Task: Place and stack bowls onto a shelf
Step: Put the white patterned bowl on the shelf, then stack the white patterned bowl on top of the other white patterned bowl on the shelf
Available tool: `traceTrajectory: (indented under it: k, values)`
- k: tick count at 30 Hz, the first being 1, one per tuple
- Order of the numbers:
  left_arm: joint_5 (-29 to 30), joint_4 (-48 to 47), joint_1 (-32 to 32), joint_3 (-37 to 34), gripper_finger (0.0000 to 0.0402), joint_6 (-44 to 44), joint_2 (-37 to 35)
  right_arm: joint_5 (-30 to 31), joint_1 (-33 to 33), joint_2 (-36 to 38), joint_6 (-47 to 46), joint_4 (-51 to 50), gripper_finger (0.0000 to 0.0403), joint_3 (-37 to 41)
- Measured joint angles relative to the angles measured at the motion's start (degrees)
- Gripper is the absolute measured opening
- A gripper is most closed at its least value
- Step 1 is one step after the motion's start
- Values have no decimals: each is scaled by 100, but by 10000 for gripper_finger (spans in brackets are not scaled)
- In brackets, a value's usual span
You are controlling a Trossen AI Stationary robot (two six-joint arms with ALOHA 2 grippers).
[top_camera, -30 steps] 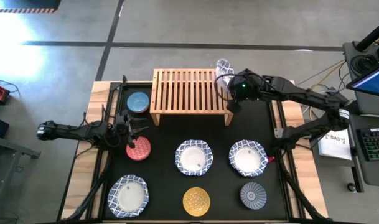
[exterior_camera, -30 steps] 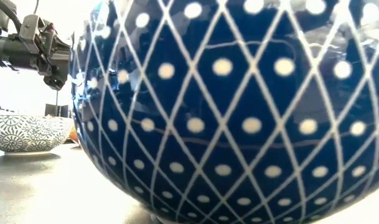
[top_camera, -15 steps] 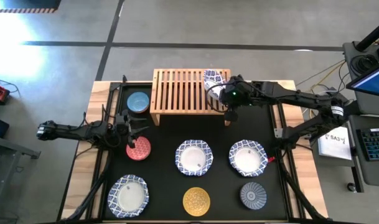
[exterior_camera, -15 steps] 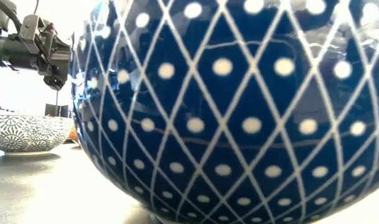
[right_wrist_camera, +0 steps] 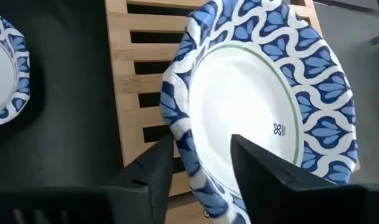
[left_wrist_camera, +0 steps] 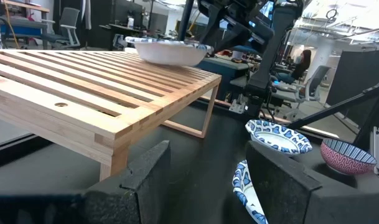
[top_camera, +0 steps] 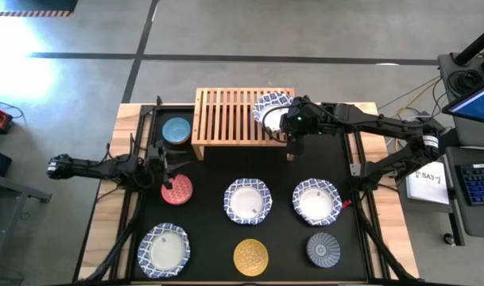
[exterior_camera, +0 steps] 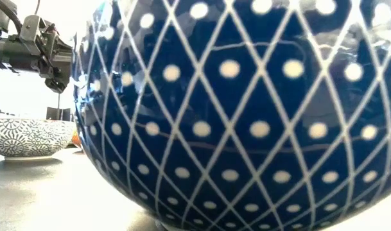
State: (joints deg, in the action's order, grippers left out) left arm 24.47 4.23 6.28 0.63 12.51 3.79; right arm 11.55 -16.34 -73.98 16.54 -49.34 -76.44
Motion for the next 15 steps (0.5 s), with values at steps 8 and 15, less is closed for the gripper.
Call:
traceTrajectory:
  k: [8, 15]
  values:
    - [0, -2, -2, 0, 194, 16, 0, -1, 0, 5, 0, -2, 202, 0]
    - [0, -2, -2, 2, 194, 18, 0, 2, 0, 53, -48, -23, 216, -98]
